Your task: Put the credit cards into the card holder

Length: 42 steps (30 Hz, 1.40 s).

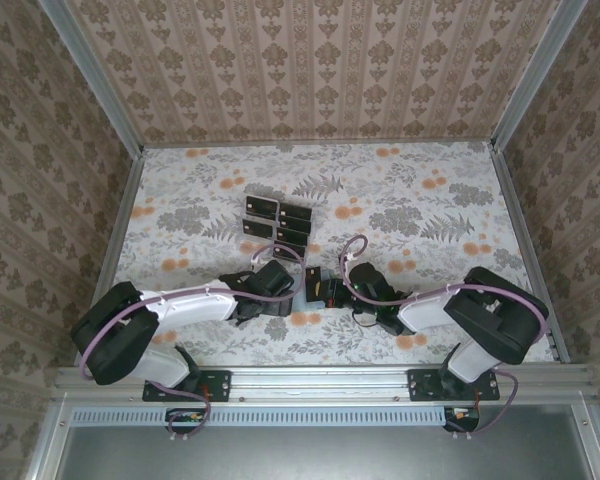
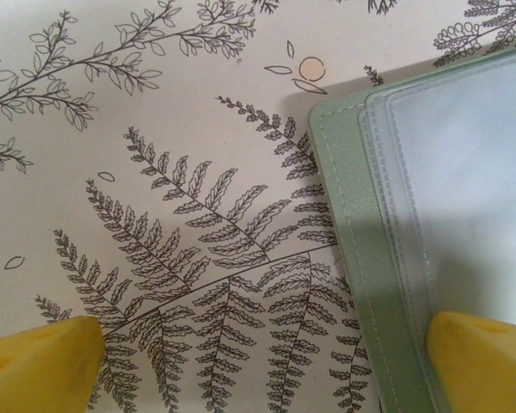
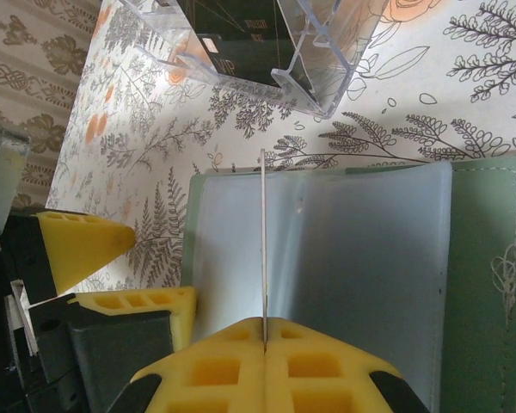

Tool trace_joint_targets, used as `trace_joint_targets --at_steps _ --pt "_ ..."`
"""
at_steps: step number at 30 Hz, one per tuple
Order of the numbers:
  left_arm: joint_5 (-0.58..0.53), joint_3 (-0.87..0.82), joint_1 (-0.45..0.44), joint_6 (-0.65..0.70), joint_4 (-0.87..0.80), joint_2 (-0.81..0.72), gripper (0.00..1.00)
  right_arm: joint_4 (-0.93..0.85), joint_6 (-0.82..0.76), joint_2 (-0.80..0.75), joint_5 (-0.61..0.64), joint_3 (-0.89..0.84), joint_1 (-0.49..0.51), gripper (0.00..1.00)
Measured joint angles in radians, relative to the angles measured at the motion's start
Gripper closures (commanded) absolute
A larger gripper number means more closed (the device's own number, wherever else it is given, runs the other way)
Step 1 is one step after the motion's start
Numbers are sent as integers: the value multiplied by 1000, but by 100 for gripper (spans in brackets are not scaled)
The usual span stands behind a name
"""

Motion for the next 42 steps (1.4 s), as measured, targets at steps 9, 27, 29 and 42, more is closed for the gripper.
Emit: trace_joint_targets --at_steps 9,27,29,42 --pt "-2 0 0 -5 -2 0 0 66 35 47 -8 0 0 100" --pt "-2 -2 0 -8 -1 -2 0 132 88 79 -26 -28 6 100" --pt "-2 -3 0 -8 -1 -3 0 137 92 79 -26 -33 6 100" --pt "-2 -6 0 -8 0 -6 0 171 115 105 -30 -41 10 100"
